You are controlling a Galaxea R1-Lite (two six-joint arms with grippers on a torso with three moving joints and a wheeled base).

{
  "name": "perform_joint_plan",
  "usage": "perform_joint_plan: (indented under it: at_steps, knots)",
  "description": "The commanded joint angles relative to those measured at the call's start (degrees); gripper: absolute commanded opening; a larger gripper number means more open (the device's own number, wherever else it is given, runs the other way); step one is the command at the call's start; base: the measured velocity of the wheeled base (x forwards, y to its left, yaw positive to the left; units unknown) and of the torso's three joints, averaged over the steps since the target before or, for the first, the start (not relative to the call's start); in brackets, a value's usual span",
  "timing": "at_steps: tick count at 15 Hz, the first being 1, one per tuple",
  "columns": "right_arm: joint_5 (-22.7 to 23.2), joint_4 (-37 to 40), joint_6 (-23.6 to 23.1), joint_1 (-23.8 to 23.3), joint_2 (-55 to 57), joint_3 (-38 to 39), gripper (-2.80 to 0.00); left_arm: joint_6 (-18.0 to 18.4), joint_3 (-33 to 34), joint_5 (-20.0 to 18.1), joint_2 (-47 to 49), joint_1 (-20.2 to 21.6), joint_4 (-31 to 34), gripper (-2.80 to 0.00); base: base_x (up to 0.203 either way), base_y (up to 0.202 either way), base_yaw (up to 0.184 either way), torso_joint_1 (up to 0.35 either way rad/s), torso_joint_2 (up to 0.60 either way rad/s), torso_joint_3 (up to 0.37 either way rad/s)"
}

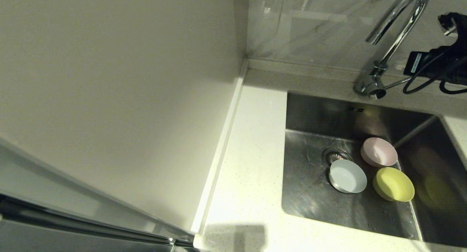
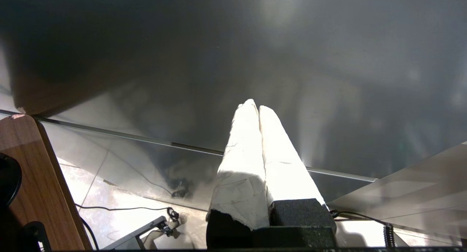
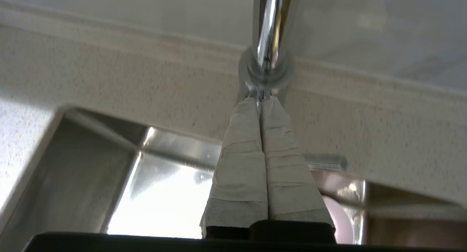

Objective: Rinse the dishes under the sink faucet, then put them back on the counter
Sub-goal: Turn on the faucet

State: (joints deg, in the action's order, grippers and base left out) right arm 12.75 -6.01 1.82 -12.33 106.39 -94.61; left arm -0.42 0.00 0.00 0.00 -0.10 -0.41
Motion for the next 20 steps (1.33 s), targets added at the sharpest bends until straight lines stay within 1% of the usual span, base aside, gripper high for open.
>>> perform_joint_plan:
  at_steps: [1, 12, 14, 18, 20]
  knots:
    - [-0.22, -0.05, 0.03, 0.11, 1.74, -2.30, -2.80, -0.02, 0.18, 0.00, 0.00, 0.01, -0.02, -2.80, 0.000, 0.000, 0.000, 0.000, 0.00, 0.000]
    - [-0.53, -0.14, -0.21, 0.99, 3.65, -4.16, -2.80, -0.02, 0.18, 0.00, 0.00, 0.01, -0.02, -2.80, 0.000, 0.000, 0.000, 0.000, 0.00, 0.000]
    - [-0.50, -0.14, -2.29, 0.92, 4.68, -6.08, -2.80, -0.02, 0.13, 0.00, 0.00, 0.01, -0.02, -2.80, 0.000, 0.000, 0.000, 0.000, 0.00, 0.000]
    - [-0.55, -0.21, -4.46, 0.86, 5.91, -9.06, -2.80, -0.02, 0.18, 0.00, 0.00, 0.01, -0.02, -2.80, 0.000, 0.000, 0.000, 0.000, 0.00, 0.000]
    - [-2.76, -0.23, -6.09, 0.80, 6.43, -9.96, -2.80, -0.02, 0.18, 0.00, 0.00, 0.01, -0.02, -2.80, 0.000, 0.000, 0.000, 0.000, 0.00, 0.000]
